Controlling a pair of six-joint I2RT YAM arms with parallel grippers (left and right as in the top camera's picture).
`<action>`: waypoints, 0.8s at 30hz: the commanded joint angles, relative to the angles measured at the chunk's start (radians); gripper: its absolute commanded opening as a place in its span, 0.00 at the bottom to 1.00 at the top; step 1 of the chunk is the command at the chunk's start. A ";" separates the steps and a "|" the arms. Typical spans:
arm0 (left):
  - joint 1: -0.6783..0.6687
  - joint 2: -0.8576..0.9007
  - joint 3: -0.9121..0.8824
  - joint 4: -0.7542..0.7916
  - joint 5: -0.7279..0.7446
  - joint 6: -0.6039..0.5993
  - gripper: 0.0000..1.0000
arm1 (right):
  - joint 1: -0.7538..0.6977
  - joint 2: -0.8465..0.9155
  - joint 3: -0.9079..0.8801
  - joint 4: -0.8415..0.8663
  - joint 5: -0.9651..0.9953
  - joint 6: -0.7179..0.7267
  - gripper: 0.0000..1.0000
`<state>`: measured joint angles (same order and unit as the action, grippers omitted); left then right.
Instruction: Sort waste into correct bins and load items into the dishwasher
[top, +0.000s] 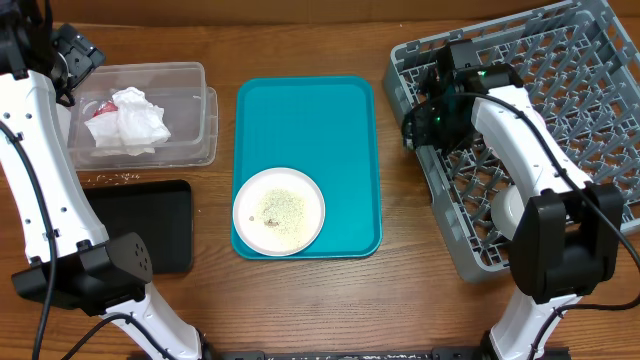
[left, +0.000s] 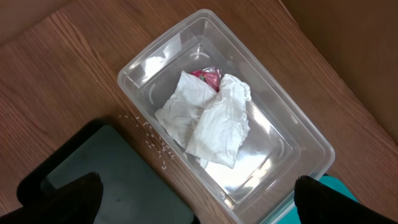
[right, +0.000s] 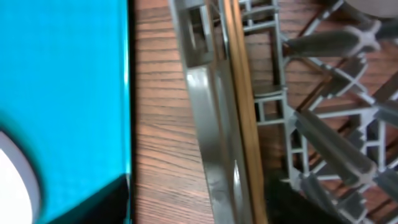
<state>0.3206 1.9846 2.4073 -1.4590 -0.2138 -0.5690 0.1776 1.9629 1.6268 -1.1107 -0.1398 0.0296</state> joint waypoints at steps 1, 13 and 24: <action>-0.007 0.007 -0.002 0.000 -0.002 0.012 1.00 | -0.001 0.021 0.011 0.006 -0.026 0.000 0.57; -0.007 0.007 -0.002 0.000 -0.002 0.012 1.00 | -0.001 0.124 0.010 0.058 -0.026 0.050 0.44; -0.007 0.007 -0.002 0.000 -0.002 0.012 1.00 | -0.001 0.122 0.040 0.132 -0.029 0.359 0.11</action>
<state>0.3206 1.9846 2.4073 -1.4590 -0.2138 -0.5690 0.1890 2.0884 1.6447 -0.9627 -0.0391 0.1326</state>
